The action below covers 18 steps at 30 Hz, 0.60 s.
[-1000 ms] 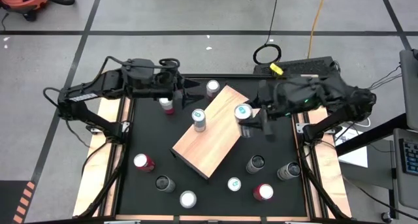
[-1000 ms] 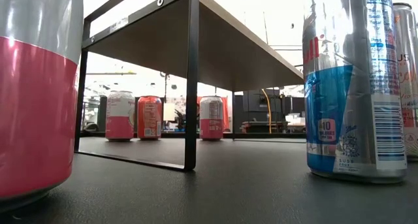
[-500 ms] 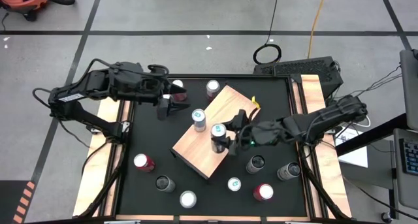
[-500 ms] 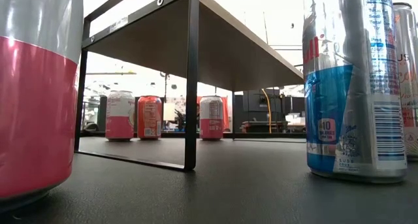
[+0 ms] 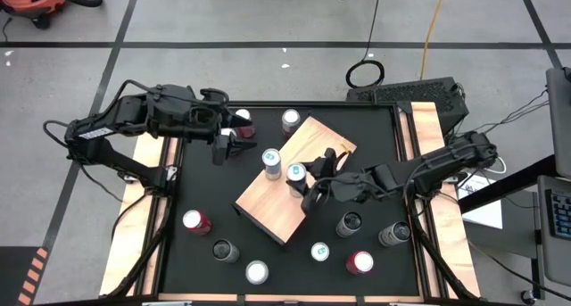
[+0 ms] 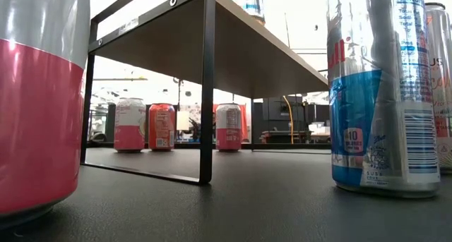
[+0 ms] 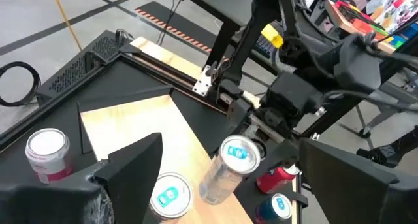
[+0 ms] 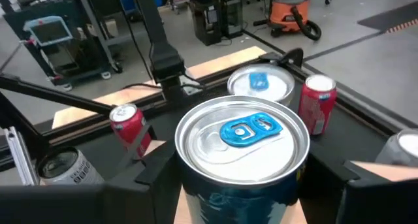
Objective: Place canned beverage on shelf
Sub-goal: Put the top blue soda can on the shelf aligned with the blue soda can
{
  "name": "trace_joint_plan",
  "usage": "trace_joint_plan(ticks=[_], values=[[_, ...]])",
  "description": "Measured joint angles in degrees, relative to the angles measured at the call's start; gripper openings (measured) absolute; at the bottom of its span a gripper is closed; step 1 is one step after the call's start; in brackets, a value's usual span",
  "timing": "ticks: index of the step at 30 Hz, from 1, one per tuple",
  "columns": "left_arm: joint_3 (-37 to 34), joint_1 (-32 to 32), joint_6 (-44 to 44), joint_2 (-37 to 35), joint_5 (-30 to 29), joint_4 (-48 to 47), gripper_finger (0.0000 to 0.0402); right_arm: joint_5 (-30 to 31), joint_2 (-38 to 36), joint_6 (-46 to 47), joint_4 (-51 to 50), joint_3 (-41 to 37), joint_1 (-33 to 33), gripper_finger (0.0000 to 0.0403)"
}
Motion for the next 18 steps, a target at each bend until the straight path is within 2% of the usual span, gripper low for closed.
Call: trace_joint_plan(ticks=[7,12,18], values=[[0.0,0.0,0.0,0.0,-0.2,-0.4,0.0358,-0.1,2.4,-2.0,4.5,-0.1,0.3,0.0212],[0.0,0.0,0.0,0.0,-0.2,-0.8,0.0358,0.0,2.4,-3.7,4.1,-0.1,-1.0,0.0212],[0.0,0.0,-0.2,0.0,-0.3,-0.8,0.0358,0.5,3.2,0.5,5.9,-0.1,-1.2,0.0212]])
